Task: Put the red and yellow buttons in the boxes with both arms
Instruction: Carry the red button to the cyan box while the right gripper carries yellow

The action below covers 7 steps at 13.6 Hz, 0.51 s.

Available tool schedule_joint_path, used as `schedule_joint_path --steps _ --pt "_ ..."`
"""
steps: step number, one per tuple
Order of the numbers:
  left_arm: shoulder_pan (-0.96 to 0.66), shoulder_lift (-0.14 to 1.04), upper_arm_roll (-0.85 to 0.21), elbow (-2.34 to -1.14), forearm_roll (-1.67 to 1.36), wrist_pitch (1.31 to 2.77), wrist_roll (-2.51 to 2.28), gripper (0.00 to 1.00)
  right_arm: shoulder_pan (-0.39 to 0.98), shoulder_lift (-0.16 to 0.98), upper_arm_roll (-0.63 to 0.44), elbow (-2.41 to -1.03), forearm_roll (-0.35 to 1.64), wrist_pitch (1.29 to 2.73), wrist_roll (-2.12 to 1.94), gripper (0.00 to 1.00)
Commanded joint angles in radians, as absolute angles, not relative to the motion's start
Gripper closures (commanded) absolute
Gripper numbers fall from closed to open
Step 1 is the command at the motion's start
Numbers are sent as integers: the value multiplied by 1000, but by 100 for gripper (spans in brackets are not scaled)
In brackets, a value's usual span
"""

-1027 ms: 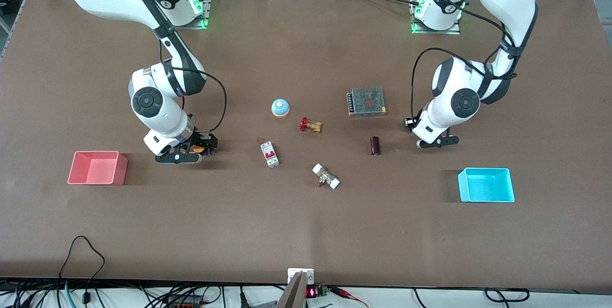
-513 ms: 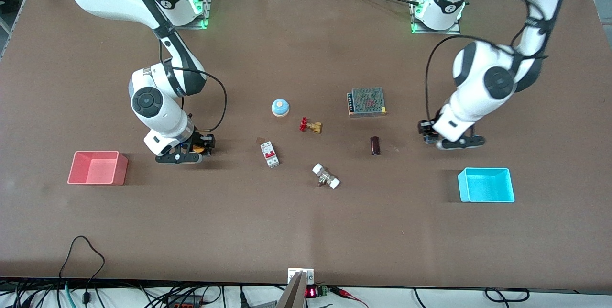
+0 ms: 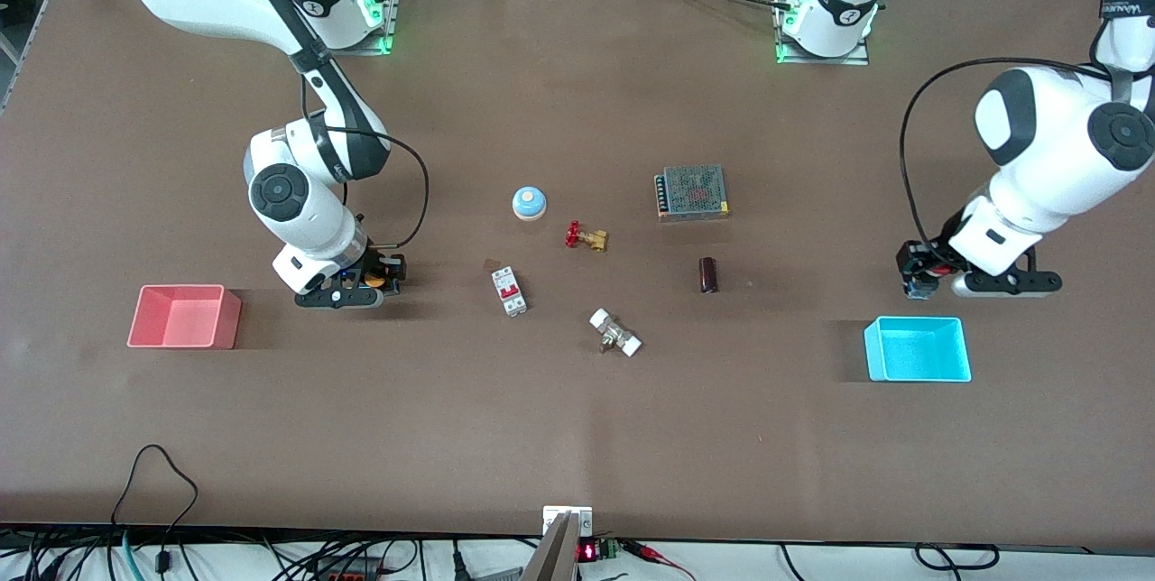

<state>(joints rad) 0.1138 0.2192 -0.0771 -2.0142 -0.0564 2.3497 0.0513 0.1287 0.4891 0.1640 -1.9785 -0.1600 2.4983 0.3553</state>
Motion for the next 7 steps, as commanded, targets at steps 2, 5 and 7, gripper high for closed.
schedule_joint_path --steps 2,5,7 --pt "139 355 -86 -1863 35 2330 97 89 120 476 172 -1973 -172 2502 330 73" --pt "184 439 -89 -1787 57 2319 107 90 71 350 172 -1967 -167 2355 243 73" --pt "189 513 -89 -1732 35 2281 118 91 22 263 170 -1953 -160 2233 166 73"
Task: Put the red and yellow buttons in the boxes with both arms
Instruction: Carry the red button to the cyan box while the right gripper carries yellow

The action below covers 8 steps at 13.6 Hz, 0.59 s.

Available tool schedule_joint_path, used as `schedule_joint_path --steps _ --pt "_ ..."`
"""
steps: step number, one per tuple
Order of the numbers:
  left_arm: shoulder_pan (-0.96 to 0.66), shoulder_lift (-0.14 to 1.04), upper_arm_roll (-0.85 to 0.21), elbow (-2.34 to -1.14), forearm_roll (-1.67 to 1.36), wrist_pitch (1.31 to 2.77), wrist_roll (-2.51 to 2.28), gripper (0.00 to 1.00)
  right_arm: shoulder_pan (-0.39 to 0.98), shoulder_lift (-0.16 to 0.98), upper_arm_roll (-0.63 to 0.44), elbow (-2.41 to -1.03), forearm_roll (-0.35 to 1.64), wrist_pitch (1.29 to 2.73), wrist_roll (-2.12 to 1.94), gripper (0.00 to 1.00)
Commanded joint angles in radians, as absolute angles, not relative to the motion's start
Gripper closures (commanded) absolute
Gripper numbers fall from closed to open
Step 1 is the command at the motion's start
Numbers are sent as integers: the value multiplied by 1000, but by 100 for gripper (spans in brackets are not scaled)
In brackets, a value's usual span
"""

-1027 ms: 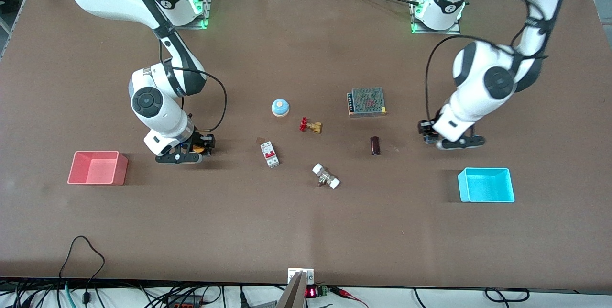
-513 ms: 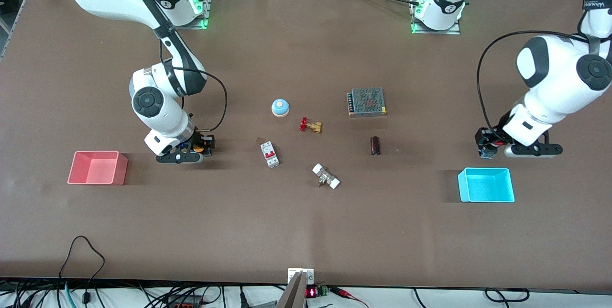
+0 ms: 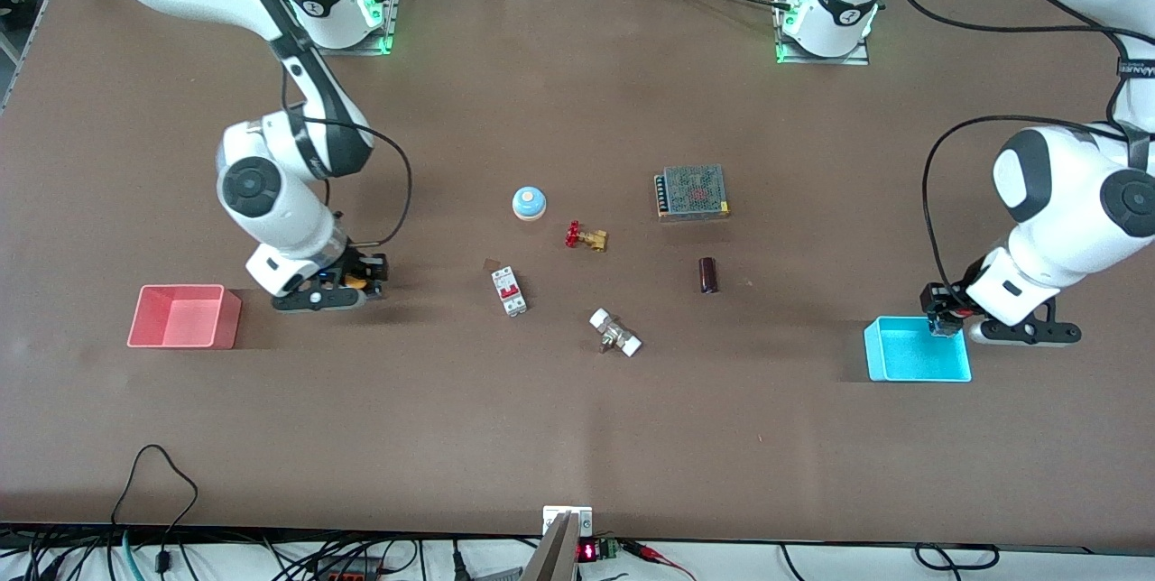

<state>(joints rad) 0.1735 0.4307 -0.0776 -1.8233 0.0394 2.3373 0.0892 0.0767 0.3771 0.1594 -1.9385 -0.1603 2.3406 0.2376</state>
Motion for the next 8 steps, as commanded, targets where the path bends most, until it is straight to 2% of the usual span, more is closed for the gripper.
schedule_joint_path --steps 1,4,8 --pt "192 544 -89 -1694 35 2272 117 91 6 243 169 -1933 -156 2185 137 73" --pt "190 577 -89 -1674 34 2266 117 92 -34 222 141 -1872 -130 2114 60 73" --pt "187 638 -91 -1619 34 2267 117 93 -35 235 0 -1838 -85 2123 -102 73"
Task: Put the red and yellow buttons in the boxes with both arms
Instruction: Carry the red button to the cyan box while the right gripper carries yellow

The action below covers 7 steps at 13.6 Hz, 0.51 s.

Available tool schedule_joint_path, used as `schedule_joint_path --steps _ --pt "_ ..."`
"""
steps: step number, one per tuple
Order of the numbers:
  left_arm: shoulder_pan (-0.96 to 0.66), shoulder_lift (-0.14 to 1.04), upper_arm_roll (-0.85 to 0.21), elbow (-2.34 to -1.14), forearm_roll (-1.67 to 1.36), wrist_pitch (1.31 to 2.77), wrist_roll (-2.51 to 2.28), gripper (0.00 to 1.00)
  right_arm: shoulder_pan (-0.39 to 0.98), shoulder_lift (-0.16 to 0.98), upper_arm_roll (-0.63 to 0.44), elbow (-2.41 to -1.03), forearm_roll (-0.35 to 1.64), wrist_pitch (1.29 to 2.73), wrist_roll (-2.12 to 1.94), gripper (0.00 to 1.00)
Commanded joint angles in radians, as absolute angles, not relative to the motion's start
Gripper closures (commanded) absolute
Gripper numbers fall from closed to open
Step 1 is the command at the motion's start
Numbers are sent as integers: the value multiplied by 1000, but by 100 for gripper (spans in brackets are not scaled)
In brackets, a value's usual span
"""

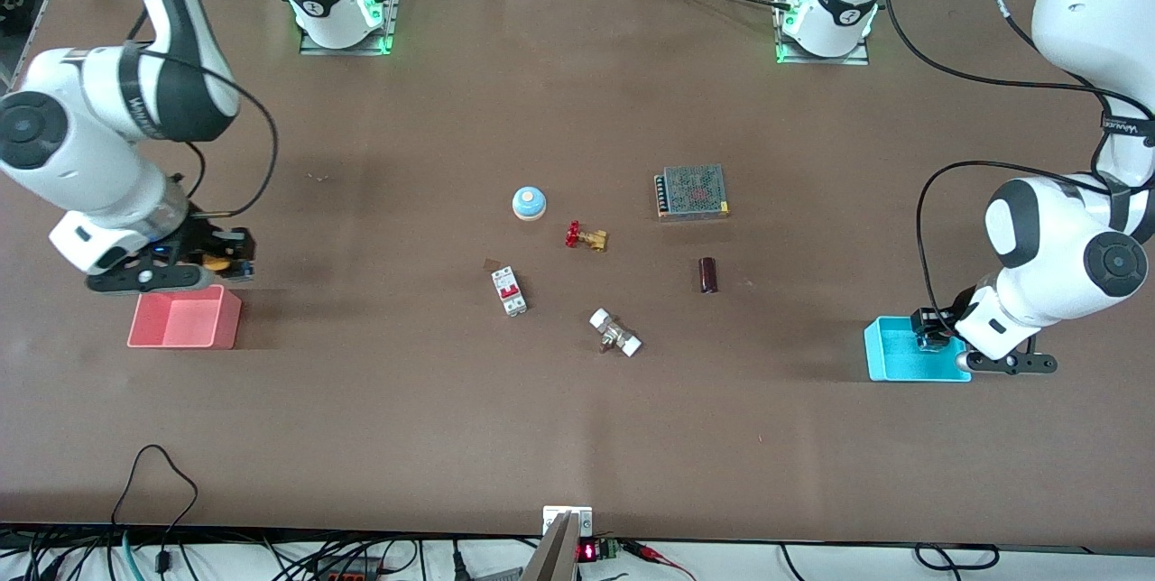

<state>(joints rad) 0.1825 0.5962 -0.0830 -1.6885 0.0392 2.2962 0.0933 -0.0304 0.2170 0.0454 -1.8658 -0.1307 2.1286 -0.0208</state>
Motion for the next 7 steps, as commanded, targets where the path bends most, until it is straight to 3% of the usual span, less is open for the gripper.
schedule_joint_path --steps 1,4,7 --pt "186 644 -91 -1615 34 2267 117 93 -37 253 -18 -1816 -68 2125 -142 73" --pt "184 670 -91 -1617 31 2267 114 93 -83 320 -55 -1761 -66 2141 -260 73" --pt "184 681 -91 -1628 21 2270 110 92 -142 391 -60 -1746 -64 2258 -388 73"
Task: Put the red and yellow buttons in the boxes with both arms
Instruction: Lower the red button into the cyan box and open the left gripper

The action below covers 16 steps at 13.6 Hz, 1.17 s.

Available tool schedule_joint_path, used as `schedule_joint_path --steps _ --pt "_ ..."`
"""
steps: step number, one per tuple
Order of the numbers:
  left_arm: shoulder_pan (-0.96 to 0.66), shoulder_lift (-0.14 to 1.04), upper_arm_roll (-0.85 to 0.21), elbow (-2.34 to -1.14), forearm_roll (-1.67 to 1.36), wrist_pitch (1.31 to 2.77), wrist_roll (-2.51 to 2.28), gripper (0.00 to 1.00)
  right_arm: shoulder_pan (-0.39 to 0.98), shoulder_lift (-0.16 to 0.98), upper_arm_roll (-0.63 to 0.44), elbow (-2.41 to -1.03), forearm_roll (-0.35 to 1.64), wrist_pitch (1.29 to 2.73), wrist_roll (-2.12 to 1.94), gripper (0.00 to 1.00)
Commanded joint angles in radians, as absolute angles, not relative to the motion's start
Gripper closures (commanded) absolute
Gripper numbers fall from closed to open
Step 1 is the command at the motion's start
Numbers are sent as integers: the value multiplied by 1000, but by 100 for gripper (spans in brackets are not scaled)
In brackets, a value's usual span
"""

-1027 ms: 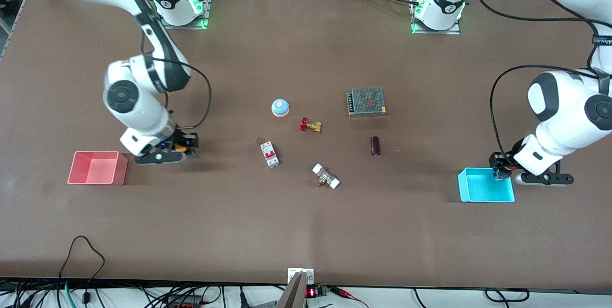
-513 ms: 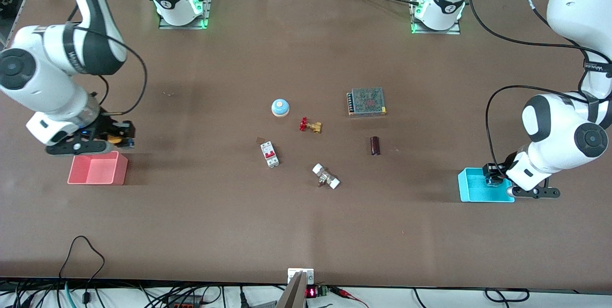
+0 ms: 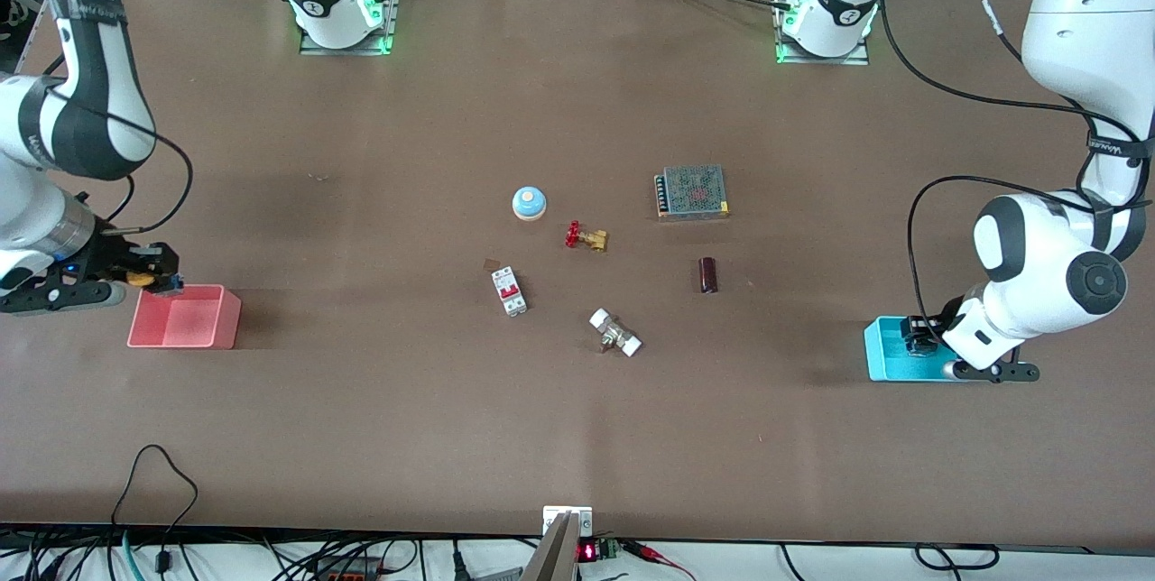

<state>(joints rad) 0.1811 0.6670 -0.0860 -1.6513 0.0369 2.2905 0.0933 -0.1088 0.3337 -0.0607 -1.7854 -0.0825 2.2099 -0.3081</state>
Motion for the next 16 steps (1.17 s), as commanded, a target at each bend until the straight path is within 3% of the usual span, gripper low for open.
schedule_joint_path --steps 1,3,4,6,7,8,13,16 --pt "183 683 -91 -1631 23 2269 109 92 -150 414 -61 -1746 -63 2301 -403 73" --pt "183 687 -91 -1631 23 2269 107 89 -161 457 -61 -1743 -61 2365 -406 73" --pt "183 689 -91 -1632 23 2270 110 80 -169 475 -61 -1740 -61 2385 -405 73" --pt "179 692 -91 -1643 23 2273 115 49 -176 497 -61 -1740 -29 2411 -407 73" --pt "179 689 -91 -1646 23 2275 115 28 -176 502 -61 -1740 -5 2413 -407 73" --pt "181 684 -91 -1646 21 2275 120 0 -176 505 -60 -1741 5 2411 -407 73" --pt "178 626 -91 -1649 23 2261 121 0 -175 551 -51 -1747 8 2411 -407 73" --pt "154 530 -91 -1660 21 2209 123 0 -173 578 -48 -1747 9 2413 -405 73"
